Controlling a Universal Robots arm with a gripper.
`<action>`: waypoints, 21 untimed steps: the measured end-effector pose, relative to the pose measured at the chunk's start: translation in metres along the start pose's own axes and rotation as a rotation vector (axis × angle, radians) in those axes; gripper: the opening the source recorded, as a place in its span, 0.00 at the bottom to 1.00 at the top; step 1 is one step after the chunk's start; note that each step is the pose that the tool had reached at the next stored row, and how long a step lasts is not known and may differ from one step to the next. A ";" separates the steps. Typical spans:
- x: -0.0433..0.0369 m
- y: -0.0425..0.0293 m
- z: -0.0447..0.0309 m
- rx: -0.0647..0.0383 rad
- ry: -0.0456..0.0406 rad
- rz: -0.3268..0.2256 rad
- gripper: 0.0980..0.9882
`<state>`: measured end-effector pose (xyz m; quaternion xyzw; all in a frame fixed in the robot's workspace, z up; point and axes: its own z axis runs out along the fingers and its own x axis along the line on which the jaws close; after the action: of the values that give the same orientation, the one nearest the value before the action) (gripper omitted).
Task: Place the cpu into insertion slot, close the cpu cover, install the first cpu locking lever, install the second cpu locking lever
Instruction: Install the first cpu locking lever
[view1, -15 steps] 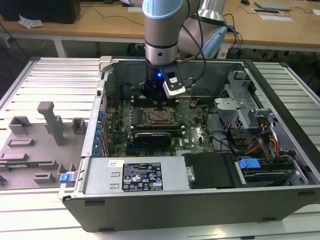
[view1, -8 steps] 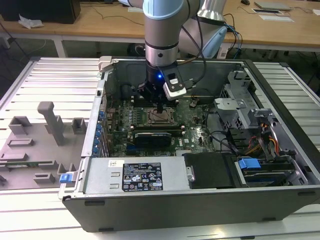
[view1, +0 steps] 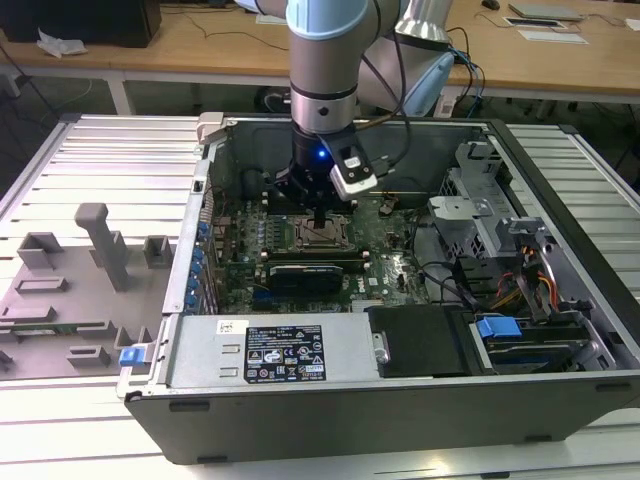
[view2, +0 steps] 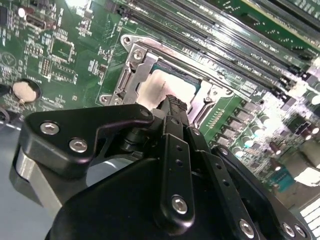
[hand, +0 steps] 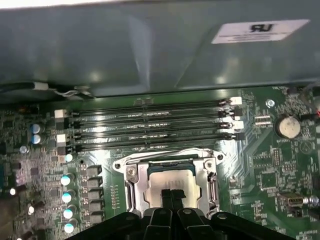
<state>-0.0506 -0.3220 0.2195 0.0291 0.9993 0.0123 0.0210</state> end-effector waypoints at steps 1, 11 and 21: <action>0.0000 -0.0002 0.0002 0.000 0.0011 -0.008 0.01; -0.0015 -0.0042 -0.0067 0.004 0.0150 -0.039 0.01; -0.0065 -0.0038 -0.0224 0.004 0.0159 -0.039 0.01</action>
<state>-0.0453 -0.3267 0.2421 0.0093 0.9998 0.0103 0.0132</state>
